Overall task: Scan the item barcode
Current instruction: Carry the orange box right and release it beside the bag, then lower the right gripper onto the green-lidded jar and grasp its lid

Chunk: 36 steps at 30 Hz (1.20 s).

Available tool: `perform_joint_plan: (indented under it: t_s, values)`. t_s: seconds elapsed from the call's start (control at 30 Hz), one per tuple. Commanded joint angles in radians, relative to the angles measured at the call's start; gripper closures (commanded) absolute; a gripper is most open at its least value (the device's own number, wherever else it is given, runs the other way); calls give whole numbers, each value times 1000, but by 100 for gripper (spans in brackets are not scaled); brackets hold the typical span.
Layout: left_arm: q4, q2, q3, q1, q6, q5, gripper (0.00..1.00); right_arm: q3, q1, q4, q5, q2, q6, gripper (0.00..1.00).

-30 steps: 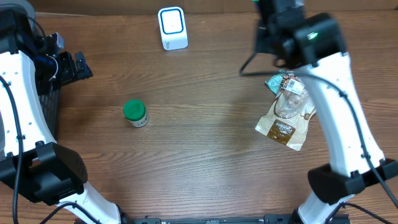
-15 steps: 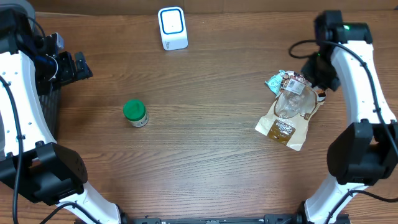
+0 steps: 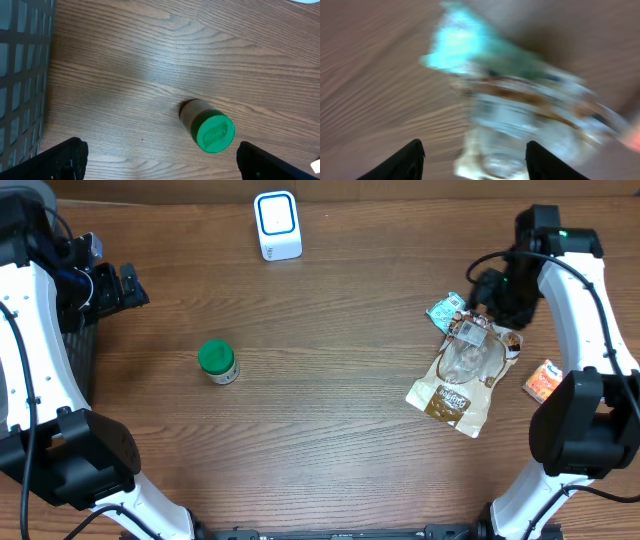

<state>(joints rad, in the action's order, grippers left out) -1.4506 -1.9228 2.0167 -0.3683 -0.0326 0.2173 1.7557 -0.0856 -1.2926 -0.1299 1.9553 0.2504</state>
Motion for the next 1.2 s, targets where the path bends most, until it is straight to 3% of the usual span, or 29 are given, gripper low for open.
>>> perform_joint_plan:
  t_s: [0.0, 0.17, 0.33, 0.4, 0.7, 0.93, 1.17]
  values:
    - [0, 0, 6, 2, 3, 12, 1, 47, 96, 42, -216, -10, -129, 34]
    - [0, 0, 6, 2, 3, 12, 0, 46, 278, 172, -216, -10, -129, 26]
    - [0, 0, 6, 2, 3, 12, 1, 45, 484, 334, -105, -8, -160, 6]
    - [0, 0, 6, 2, 3, 12, 1, 45, 562, 395, -56, 0, -188, 3]
    - [0, 0, 6, 2, 3, 12, 1, 45, 824, 599, -42, 127, -414, 1]
    - [0, 0, 6, 2, 3, 12, 0, 45, 917, 757, -43, 202, -442, 0]
    - [0, 0, 6, 2, 3, 12, 0, 45, 961, 805, -56, 237, -438, 0]
